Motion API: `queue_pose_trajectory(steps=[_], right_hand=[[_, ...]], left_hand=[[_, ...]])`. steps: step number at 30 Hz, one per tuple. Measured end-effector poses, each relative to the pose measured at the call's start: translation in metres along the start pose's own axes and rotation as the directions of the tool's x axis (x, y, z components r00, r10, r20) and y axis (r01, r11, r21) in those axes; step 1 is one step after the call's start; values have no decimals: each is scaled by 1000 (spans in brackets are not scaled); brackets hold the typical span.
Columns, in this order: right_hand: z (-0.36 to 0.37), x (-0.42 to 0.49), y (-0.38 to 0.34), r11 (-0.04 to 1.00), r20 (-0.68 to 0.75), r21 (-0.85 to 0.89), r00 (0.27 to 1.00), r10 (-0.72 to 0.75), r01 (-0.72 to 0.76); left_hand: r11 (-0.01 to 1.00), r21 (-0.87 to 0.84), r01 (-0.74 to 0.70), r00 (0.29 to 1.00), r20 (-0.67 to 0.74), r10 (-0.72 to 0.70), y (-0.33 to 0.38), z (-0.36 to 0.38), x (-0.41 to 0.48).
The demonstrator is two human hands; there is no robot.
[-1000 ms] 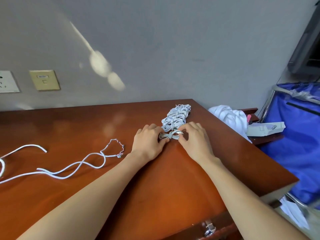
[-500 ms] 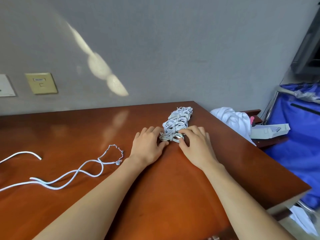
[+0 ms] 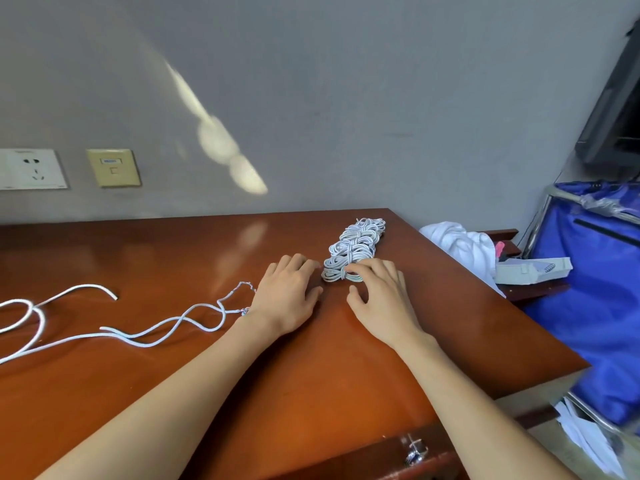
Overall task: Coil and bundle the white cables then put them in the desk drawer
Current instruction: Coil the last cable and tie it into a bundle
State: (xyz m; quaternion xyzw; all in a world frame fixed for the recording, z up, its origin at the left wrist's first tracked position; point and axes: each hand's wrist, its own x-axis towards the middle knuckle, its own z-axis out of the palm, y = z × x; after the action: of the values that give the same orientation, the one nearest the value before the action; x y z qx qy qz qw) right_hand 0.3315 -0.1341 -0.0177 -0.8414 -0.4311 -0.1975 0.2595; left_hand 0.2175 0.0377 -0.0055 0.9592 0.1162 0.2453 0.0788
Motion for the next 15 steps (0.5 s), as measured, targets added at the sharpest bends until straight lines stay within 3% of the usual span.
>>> queue_pose_trajectory(steps=[7, 15], right_hand=[[-2, -6, -42, 996, 51, 82, 997, -51, 47], [9, -13, -106, 973, 95, 168, 980, -176, 158]], left_hand=[[999, 9, -32, 999, 19, 31, -7, -38, -37], [997, 52, 58, 996, -69, -55, -33, -78, -78]])
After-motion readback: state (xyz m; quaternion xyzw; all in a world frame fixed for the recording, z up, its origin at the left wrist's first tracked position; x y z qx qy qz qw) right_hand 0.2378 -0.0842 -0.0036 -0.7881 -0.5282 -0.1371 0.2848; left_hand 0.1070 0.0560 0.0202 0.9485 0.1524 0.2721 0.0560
